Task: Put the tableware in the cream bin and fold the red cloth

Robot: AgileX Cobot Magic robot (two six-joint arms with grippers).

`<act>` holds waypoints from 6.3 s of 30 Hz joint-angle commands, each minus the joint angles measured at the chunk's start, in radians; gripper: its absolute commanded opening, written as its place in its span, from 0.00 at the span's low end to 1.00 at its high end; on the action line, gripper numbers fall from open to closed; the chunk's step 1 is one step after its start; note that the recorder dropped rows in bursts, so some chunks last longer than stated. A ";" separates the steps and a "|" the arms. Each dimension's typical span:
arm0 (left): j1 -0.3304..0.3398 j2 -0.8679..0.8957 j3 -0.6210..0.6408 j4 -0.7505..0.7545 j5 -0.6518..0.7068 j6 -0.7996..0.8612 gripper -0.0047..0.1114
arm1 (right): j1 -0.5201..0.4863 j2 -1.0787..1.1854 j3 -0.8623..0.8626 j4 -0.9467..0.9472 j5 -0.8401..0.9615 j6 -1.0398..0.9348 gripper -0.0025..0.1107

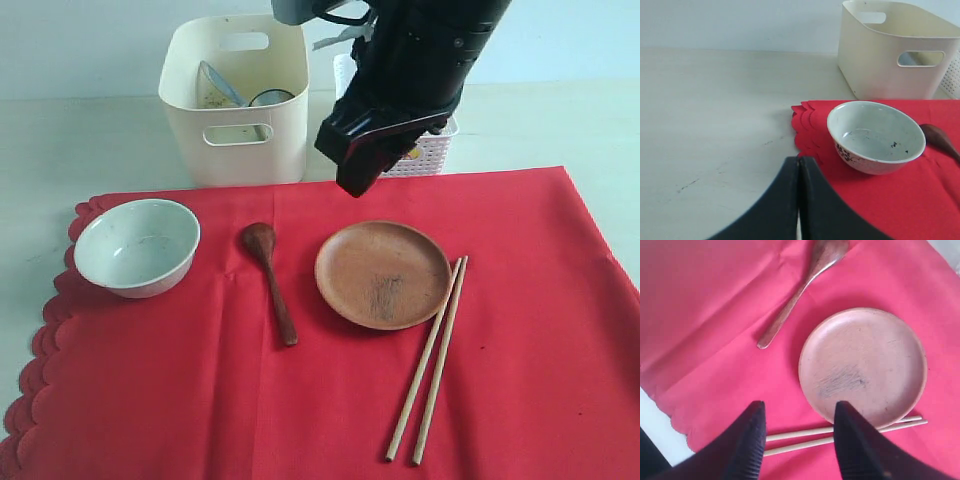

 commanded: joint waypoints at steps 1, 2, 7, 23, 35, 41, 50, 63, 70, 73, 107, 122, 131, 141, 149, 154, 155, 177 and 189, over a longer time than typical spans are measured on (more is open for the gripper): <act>0.002 -0.005 0.002 -0.006 -0.009 -0.006 0.04 | 0.001 -0.040 0.051 -0.004 -0.003 -0.024 0.40; 0.002 -0.005 0.002 -0.006 -0.009 -0.006 0.04 | 0.001 -0.047 0.062 -0.004 -0.003 -0.022 0.40; 0.002 -0.005 0.002 -0.006 -0.009 -0.006 0.04 | 0.001 -0.082 0.151 -0.004 -0.003 0.045 0.40; 0.002 -0.005 0.002 -0.006 -0.009 -0.004 0.04 | 0.001 -0.088 0.493 -0.025 -0.125 0.326 0.40; -0.010 -0.005 0.002 -0.006 -0.009 -0.006 0.04 | 0.001 -0.084 0.541 0.046 -0.332 0.371 0.41; -0.011 -0.005 0.002 -0.006 -0.009 -0.006 0.04 | 0.001 -0.075 0.541 0.023 -0.336 0.547 0.44; -0.031 -0.005 0.002 -0.006 -0.009 -0.006 0.04 | 0.001 -0.076 0.624 -0.024 -0.416 0.745 0.46; -0.031 -0.005 0.002 -0.006 -0.009 -0.006 0.04 | 0.001 -0.046 0.750 -0.026 -0.623 0.898 0.45; -0.031 -0.005 0.002 -0.006 -0.009 -0.006 0.04 | 0.001 0.008 0.750 -0.033 -0.660 0.924 0.45; -0.031 -0.005 0.002 -0.006 -0.009 -0.006 0.04 | 0.001 0.030 0.750 -0.077 -0.673 0.969 0.45; -0.031 -0.005 0.002 -0.006 -0.009 -0.006 0.04 | 0.001 0.122 0.750 -0.132 -0.698 0.983 0.29; -0.031 -0.005 0.002 -0.006 -0.009 -0.006 0.04 | 0.001 0.077 0.750 -0.211 -0.557 0.981 0.20; -0.031 -0.005 0.002 -0.006 -0.009 -0.006 0.04 | 0.001 0.077 0.750 -0.227 -0.522 0.981 0.11; -0.031 -0.005 0.002 -0.006 -0.009 -0.006 0.04 | 0.001 0.050 0.750 -0.354 -0.466 1.026 0.02; -0.031 -0.005 0.002 -0.006 -0.009 -0.006 0.04 | 0.001 -0.052 0.750 -0.449 -0.433 1.047 0.02; -0.031 -0.005 0.002 -0.006 -0.009 -0.006 0.04 | 0.001 -0.130 0.750 -0.502 -0.433 1.048 0.02; -0.031 -0.005 0.002 -0.006 -0.009 -0.006 0.04 | 0.001 -0.147 0.750 -0.510 -0.433 1.051 0.02; -0.031 -0.005 0.002 -0.006 -0.009 -0.006 0.04 | -0.013 -0.191 0.772 -0.455 -0.415 0.999 0.63; -0.031 -0.005 0.002 -0.006 -0.009 -0.006 0.04 | -0.093 -0.140 0.850 -0.292 -0.575 0.816 0.61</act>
